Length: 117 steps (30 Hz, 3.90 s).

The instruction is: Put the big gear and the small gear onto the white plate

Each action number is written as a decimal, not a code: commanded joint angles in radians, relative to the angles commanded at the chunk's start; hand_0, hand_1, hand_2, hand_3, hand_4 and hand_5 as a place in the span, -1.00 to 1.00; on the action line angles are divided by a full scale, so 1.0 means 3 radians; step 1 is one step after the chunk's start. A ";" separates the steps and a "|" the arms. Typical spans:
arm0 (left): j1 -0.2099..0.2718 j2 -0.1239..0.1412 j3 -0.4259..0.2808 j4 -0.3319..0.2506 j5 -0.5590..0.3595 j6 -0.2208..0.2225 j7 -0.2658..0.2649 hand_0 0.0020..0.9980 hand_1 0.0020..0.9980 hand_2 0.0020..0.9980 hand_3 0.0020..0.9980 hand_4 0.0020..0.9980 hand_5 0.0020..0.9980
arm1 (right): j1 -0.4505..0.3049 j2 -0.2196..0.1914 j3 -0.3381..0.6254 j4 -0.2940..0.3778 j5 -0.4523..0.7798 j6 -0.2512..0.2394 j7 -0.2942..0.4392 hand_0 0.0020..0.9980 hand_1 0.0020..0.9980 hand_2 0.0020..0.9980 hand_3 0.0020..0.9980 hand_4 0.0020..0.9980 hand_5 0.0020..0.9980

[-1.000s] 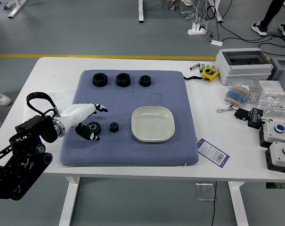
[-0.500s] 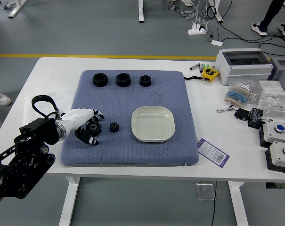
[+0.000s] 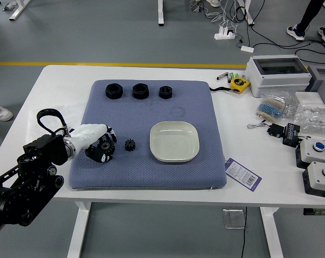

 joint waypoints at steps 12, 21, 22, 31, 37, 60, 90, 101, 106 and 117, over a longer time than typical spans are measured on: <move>-0.0012 0.0038 -0.0036 -0.0131 0.0057 -0.0130 0.0139 -0.24 -0.08 0.00 0.09 -0.53 -1.00 | 0.0009 -0.0003 -0.0025 -0.0001 0.0044 0.0003 0.0016 0.37 0.31 0.48 0.20 0.62 0.45; -0.0055 0.0095 -0.0143 -0.0305 0.0082 -0.0222 0.0195 -0.29 -0.10 -0.01 0.08 -0.65 -1.00 | 0.0020 -0.0006 -0.0037 -0.0001 0.0073 0.0001 0.0020 0.37 0.31 0.48 0.20 0.62 0.45; -0.0057 0.0098 -0.0148 -0.0311 0.0083 -0.0228 0.0198 -0.29 -0.10 -0.01 0.08 -0.65 -1.00 | 0.0021 -0.0006 -0.0038 -0.0001 0.0075 0.0001 0.0020 0.37 0.31 0.48 0.20 0.62 0.45; -0.0138 0.0138 -0.0206 -0.0389 0.0094 -0.0280 0.0231 -0.30 -0.11 -0.01 0.08 -0.67 -1.00 | 0.0027 -0.0009 -0.0031 -0.0001 0.0065 0.0003 0.0016 0.37 0.31 0.48 0.20 0.62 0.45; -0.0232 0.0084 -0.0103 -0.0541 -0.0026 -0.0244 0.0219 -0.30 -0.11 -0.01 0.08 -0.65 -1.00 | 0.0038 -0.0014 -0.0019 -0.0002 0.0042 0.0001 0.0010 0.37 0.31 0.48 0.20 0.61 0.45; -0.0936 -0.0760 0.0813 0.0391 -0.0681 0.0849 -0.0455 -0.22 0.01 0.13 0.17 0.12 -1.00 | 0.0098 -0.0031 0.0083 0.0017 -0.0148 -0.0022 -0.0060 0.37 0.32 0.48 0.20 0.61 0.44; -0.0981 -0.0805 0.0883 0.0692 -0.0552 0.0912 -0.0381 0.39 0.43 0.50 0.52 1.00 -0.27 | 0.0055 -0.0028 0.0128 0.0020 -0.0223 -0.0024 -0.0082 0.37 0.32 0.48 0.20 0.61 0.44; -0.0954 -0.0805 0.0842 0.0667 -0.0562 0.0926 -0.0397 0.39 0.43 0.50 0.52 1.00 -0.28 | 0.0067 -0.0027 0.0093 0.0018 -0.0153 -0.0023 -0.0064 0.37 0.32 0.48 0.20 0.62 0.45; -0.0916 -0.0725 0.0661 0.0563 -0.0449 0.0915 -0.0381 0.38 0.42 0.49 0.51 1.00 -0.36 | 0.0068 -0.0025 0.0074 0.0017 -0.0123 -0.0021 -0.0053 0.37 0.32 0.48 0.20 0.62 0.45; -0.0809 -0.0433 0.0152 0.0381 -0.0281 0.0677 -0.0315 0.35 0.40 0.48 0.41 1.00 -0.58 | 0.0052 -0.0022 0.0063 0.0008 -0.0088 -0.0012 -0.0039 0.37 0.31 0.48 0.20 0.62 0.45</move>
